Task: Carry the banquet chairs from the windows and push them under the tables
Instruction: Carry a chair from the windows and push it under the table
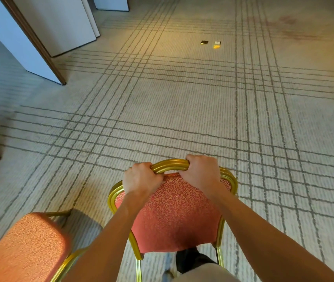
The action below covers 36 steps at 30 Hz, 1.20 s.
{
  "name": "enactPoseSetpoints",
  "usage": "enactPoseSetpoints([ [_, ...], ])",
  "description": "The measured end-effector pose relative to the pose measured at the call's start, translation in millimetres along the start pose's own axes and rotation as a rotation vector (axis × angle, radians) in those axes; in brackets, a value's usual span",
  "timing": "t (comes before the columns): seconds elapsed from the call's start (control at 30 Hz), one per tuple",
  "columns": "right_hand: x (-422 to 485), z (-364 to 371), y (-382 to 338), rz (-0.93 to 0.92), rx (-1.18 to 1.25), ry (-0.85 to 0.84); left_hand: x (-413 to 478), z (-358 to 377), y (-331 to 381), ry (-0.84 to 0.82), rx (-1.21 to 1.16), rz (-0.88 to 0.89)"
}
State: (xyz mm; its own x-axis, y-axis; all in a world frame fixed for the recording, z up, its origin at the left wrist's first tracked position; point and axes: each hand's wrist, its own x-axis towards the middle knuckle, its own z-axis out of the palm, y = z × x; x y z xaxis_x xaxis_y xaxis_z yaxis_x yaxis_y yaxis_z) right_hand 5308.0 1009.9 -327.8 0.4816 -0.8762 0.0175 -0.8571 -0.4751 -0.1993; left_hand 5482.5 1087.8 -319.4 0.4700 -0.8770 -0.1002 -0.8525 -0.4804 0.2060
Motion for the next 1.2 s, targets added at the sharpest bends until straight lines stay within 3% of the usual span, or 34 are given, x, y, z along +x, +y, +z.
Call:
enactPoseSetpoints([
  [0.13, 14.4, -11.1, 26.7, 0.045, 0.037, -0.048, 22.2, -3.6, 26.1, -0.027, 0.042, 0.077],
  [0.37, 19.1, -39.1, 85.7, 0.174, 0.054, 0.024, 63.0, -13.2, 92.4, -0.054, 0.075, 0.298],
  [0.7, 31.7, -73.3, 164.1, 0.385, 0.105, 0.285, 125.2, -21.0, 193.9, 0.009, -0.069, 0.614],
  [0.9, 59.1, -92.6, 207.6, 0.535, -0.027, 0.465, 191.4, -12.6, 262.8, 0.087, -0.175, 0.922],
  [1.2, 67.6, -133.7, 271.8, 0.843, -0.067, 0.607, 247.6, -10.9, 394.9, 0.126, -0.404, 1.363],
])
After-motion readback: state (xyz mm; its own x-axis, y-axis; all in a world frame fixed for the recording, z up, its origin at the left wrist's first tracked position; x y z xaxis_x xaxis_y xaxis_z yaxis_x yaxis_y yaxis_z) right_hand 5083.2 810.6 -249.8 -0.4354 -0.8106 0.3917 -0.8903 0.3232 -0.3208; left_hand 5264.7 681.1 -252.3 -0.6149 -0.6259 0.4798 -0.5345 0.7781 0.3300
